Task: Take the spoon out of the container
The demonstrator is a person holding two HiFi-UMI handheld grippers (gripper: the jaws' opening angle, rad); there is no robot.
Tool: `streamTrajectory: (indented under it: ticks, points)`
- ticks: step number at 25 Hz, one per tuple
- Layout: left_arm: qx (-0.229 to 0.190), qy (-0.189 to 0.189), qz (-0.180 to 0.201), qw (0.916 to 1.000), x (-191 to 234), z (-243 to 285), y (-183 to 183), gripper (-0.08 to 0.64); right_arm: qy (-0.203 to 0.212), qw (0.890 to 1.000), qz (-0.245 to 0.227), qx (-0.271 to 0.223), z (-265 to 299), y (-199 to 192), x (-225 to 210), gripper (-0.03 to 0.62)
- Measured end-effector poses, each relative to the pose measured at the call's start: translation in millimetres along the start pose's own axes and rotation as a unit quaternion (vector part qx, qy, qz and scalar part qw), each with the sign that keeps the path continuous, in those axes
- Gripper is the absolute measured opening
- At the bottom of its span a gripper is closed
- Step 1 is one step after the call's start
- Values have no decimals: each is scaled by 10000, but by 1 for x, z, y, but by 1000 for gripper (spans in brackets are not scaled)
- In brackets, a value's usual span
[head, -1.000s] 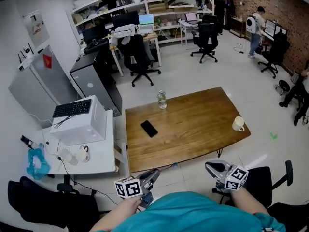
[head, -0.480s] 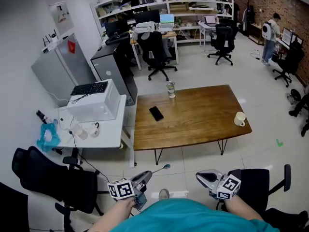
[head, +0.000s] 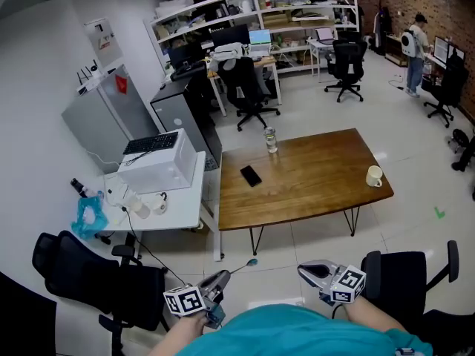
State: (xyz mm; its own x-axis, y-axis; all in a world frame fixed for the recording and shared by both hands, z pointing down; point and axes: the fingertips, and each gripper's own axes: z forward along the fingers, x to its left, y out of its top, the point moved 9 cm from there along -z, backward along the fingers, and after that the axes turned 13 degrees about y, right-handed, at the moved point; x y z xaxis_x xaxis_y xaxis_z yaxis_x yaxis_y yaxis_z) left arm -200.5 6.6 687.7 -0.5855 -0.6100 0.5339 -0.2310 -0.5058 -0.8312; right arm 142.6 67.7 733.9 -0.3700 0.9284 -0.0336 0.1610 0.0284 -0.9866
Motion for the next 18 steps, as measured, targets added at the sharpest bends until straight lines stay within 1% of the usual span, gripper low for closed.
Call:
streamTrajectory:
  ticks: [1, 3, 4, 7, 10, 11, 13, 14, 16, 17, 18]
  points:
    - [-24, -12, -8, 10000, 6, -8, 2, 54, -3, 10000, -20, 36, 11, 0, 3, 2]
    - [45, 371, -68, 9993, 35, -32, 7, 54, -17, 9999, -80, 114, 39, 0, 7, 2]
    - [27, 412, -54, 9991, 50, -42, 12, 52, -54, 9998, -86, 142, 55, 0, 8, 2]
    - [-102, 83, -84, 9999, 96, -71, 20, 54, -283, 9995, -2, 155, 106, -11, 14, 2]
    - [7, 239, -151, 9996, 149, -99, 35, 54, -429, 9990, 81, 116, 161, -25, 19, 2]
    - [18, 154, -237, 9996, 162, -105, 40, 52, -477, 9987, 137, 95, 178, -28, 19, 2]
    - [-59, -278, -386, 9988, 175, -111, 48, 54, -553, 9982, 199, 109, 203, -29, 21, 2]
    - [-50, -324, -406, 9986, 181, -114, 51, 54, -562, 9981, 190, 153, 212, -27, 23, 0]
    - [64, -59, -396, 9992, 192, -124, 54, 54, -557, 9980, 141, 271, 226, -25, 26, 0]
    - [54, -61, -379, 9992, 194, -128, 56, 54, -562, 9978, 123, 316, 230, -26, 28, 0]
    - [8, -162, -386, 9991, 195, -130, 56, 54, -572, 9977, 109, 345, 232, -27, 30, 0]
